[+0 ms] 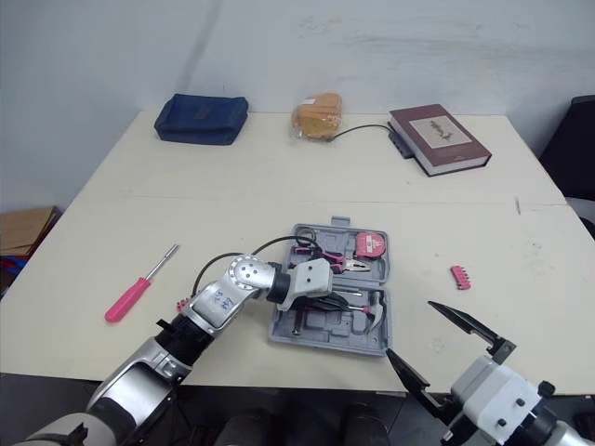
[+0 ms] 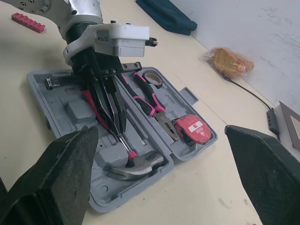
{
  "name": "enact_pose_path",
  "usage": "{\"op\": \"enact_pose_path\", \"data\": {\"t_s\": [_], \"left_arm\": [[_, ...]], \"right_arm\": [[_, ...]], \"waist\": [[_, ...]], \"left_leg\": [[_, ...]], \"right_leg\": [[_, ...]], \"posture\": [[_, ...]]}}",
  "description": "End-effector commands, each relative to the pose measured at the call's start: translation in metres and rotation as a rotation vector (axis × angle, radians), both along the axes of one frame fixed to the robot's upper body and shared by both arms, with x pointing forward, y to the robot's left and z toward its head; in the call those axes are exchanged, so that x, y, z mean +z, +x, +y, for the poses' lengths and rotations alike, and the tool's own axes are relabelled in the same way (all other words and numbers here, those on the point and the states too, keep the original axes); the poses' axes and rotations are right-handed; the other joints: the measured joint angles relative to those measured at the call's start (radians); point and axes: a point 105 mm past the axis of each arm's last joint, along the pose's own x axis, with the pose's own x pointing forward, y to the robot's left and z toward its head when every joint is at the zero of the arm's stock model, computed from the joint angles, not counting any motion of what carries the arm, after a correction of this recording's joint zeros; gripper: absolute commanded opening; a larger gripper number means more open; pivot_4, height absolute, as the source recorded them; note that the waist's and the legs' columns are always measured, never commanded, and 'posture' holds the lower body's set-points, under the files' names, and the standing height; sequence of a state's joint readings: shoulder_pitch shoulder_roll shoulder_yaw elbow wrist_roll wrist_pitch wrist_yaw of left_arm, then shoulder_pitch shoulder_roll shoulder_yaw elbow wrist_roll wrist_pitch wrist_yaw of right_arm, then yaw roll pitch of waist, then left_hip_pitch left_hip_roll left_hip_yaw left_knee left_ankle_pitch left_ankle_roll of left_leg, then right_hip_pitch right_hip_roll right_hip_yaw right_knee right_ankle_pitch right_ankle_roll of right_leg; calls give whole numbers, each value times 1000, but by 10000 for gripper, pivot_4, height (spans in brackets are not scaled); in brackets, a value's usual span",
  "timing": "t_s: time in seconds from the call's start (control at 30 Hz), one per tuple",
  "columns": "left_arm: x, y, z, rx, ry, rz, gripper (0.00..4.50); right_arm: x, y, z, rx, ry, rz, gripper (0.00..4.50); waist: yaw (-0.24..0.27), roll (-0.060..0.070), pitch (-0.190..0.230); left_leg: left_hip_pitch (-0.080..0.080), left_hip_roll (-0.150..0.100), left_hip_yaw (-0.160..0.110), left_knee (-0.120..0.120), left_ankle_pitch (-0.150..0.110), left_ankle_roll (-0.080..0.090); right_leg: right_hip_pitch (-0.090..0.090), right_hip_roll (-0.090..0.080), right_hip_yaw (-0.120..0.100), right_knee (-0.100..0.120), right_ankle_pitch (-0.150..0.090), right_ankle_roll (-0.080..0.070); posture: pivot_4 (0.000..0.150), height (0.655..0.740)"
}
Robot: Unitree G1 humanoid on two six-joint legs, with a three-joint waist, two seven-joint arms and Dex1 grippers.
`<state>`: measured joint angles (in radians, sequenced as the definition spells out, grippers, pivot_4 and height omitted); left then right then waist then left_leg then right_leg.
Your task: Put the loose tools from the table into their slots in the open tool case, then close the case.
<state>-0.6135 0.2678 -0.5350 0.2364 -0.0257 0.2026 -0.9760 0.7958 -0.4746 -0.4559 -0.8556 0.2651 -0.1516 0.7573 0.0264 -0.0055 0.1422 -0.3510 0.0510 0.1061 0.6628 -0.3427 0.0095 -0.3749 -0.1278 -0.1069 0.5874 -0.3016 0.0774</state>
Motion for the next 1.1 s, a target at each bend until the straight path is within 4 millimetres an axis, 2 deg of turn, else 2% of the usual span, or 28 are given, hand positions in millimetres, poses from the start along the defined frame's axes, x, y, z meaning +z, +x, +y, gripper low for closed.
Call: {"op": "enact_pose_path", "data": {"t_s": [0.03, 0.07, 0.13, 0.17, 0.23, 0.27, 0.33, 0.4, 0.47, 0.5, 0.53, 0.57, 0.6, 0.63, 0.73, 0.8, 0.93, 1.1], "left_arm": [[-18, 3, 19, 64, -72, 105, 839], [-2, 3, 17, 38, -159, 89, 839], [17, 5, 18, 7, -252, 51, 839], [36, -1, 21, -68, -326, 33, 839], [70, -6, 34, -154, -430, -45, 839], [82, -2, 44, -141, -458, -78, 3140], [91, 11, 71, -48, -458, -95, 8750], [95, 22, 99, 52, -433, -112, 16751], [96, 30, 116, 128, -416, -121, 25760], [96, 37, 131, 188, -393, -147, 30374], [96, 48, 154, 281, -366, -182, 34443], [100, 58, 187, 403, -339, -230, 39235], [103, 64, 209, 480, -324, -263, 42710], [106, 67, 234, 568, -306, -297, 44187], [108, 68, 272, 684, -282, -331, 44187], [114, 61, 329, 901, -264, -374, 44187], [113, 37, 395, 1157, -226, -397, 44187], [97, -1, 449, 1382, -157, -363, 44187]], "right_arm": [[6, -3, -4, -20, -14, -29, 45000], [7, -3, -6, -25, -19, -30, 45000], [8, -4, -10, -32, -26, -30, 45000], [9, -5, -14, -40, -36, -27, 45000], [11, -9, -27, -65, -62, -19, 45000], [13, -10, -35, -78, -85, -17, 45000], [21, -13, -53, -118, -131, -41, 45000], [29, -17, -69, -147, -163, -43, 45000], [31, -21, -78, -157, -181, -32, 45000], [32, -24, -84, -168, -190, -23, 45000], [33, -26, -93, -187, -199, -17, 45000], [34, -29, -106, -219, -203, -11, 45000], [34, -32, -114, -240, -203, -8, 45000], [33, -35, -124, -269, -200, -5, 45000], [30, -40, -140, -313, -197, -3, 45000], [19, -50, -163, -395, -206, 2, 45000], [3, -66, -190, -505, -206, 11, 45000], [-8, -86, -213, -628, -220, -3, 45000]], "waist": [[0, 1, 0], [-1, 4, 3], [-1, 5, 9], [-1, 3, 11], [-1, 1, 14], [0, 1, 16], [1, 1, 20], [-1, 2, 22], [-1, 2, 24], [-1, 2, 25], [-1, 1, 28], [-1, 0, 30], [-1, -1, 31], [-4, -3, 34], [-5, -6, 35], [-4, -5, 36], [-6, -5, 36], [-9, -3, 37]], "left_leg": [[0, 0, 0, 0, 0, 0], [0, -1, 0, 0, 1, 1], [-3, -2, 1, 0, 2, 2], [-5, -2, 2, 0, 5, 6], [-13, -3, 3, 1, 6, 5], [-18, -3, 2, 2, 6, 4], [-21, -4, 3, 2, 7, 3], [-19, -4, 6, 2, 7, 3], [-19, -3, 7, 1, 6, 5], [-19, -3, 8, 1, 5, 5], [-19, -3, 8, 2, 5, 6], [-19, -3, 8, 2, 5, 6], [-19, -3, 8, 2, 5, 7], [-19, -3, 8, 2, 5, 7], [-20, -1, 11, 1, 4, 5], [-20, -1, 12, 0, 4, 5], [-20, -1, 14, 0, 3, 3], [-18, -2, 18, -1, 2, 3]], "right_leg": [[0, 0, 0, 0, 0, 0], [-1, -1, 0, 1, 0, 0], [-6, -1, 0, 4, 2, 3], [-9, -1, 0, 6, 4, 7], [-19, -1, 0, 12, 9, 15], [-25, 0, -1, 14, 9, 15], [-28, 3, -2, 15, 9, 14], [-28, 9, -5, 14, 9, 15], [-28, 10, -4, 13, 10, 16], [-28, 10, -4, 13, 10, 17], [-28, 10, -4, 13, 10, 18], [-28, 10, -3, 12, 11, 19], [-28, 10, -2, 12, 11, 19], [-28, 10, -2, 13, 11, 19], [-33, 11, -1, 14, 11, 16], [-33, 10, 0, 14, 11, 17], [-34, 10, 0, 14, 11, 17], [-35, 4, 1, 15, 11, 18]], "posture": [[1500, 7400], [1500, 7400], [1500, 7400], [1500, 7400], [1500, 7400], [1500, 7400], [1500, 7400], [1500, 7400], [1500, 7400], [1500, 7400], [1500, 7400], [1500, 7400], [1500, 7400], [1500, 7400], [1500, 7400], [1500, 7400], [1500, 7400], [1500, 7400]]}}
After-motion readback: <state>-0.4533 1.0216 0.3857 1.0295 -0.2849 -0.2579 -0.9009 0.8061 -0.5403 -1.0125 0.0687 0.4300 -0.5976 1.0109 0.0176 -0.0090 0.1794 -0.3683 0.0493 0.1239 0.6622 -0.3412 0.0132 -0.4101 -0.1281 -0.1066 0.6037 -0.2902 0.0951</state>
